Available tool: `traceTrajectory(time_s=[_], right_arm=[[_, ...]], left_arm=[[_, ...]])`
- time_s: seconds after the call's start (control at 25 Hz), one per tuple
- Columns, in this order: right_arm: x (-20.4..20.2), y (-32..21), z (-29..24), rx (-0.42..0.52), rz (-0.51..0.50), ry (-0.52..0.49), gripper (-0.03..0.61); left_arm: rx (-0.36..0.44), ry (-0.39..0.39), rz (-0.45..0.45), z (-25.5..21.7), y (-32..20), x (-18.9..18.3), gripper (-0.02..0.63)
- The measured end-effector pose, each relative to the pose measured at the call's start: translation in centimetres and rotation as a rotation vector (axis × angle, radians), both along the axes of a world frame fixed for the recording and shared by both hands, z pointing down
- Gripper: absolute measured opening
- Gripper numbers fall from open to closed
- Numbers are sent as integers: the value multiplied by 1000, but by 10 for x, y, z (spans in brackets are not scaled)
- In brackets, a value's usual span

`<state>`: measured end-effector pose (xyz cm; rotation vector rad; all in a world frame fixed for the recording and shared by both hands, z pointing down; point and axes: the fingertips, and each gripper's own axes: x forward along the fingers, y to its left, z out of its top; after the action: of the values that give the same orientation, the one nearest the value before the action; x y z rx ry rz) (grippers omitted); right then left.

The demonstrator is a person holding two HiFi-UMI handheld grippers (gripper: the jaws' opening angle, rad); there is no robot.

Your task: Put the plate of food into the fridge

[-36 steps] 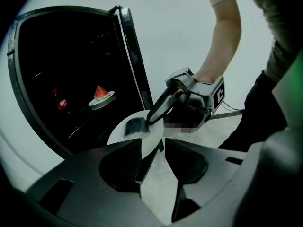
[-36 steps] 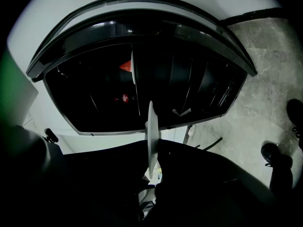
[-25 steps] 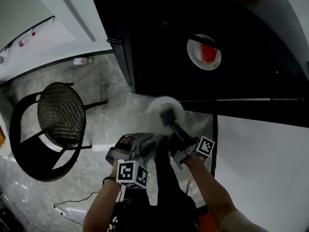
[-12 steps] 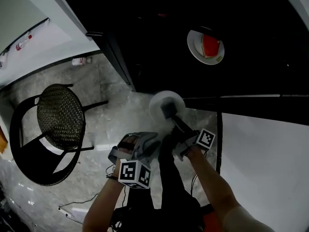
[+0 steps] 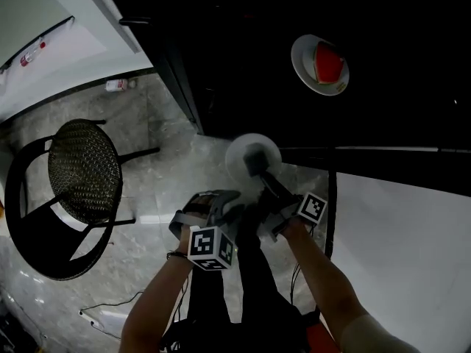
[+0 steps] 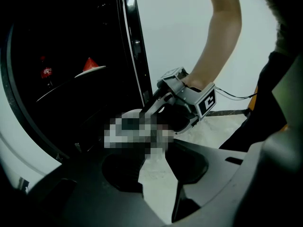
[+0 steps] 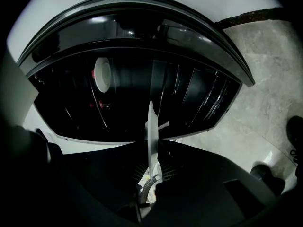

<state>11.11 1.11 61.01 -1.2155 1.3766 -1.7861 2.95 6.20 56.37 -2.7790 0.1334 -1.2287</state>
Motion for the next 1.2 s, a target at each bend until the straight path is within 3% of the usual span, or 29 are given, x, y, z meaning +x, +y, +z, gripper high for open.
traceTrajectory(time_s=[0.4,1.2], right_arm=[[4,-3,20,-4,-11,24,43],[25,-23,79,-22,87,54,43]], left_arm=[[7,-19,30,33,0,9,141],[-57,-18,-18,82,18,-19,141]])
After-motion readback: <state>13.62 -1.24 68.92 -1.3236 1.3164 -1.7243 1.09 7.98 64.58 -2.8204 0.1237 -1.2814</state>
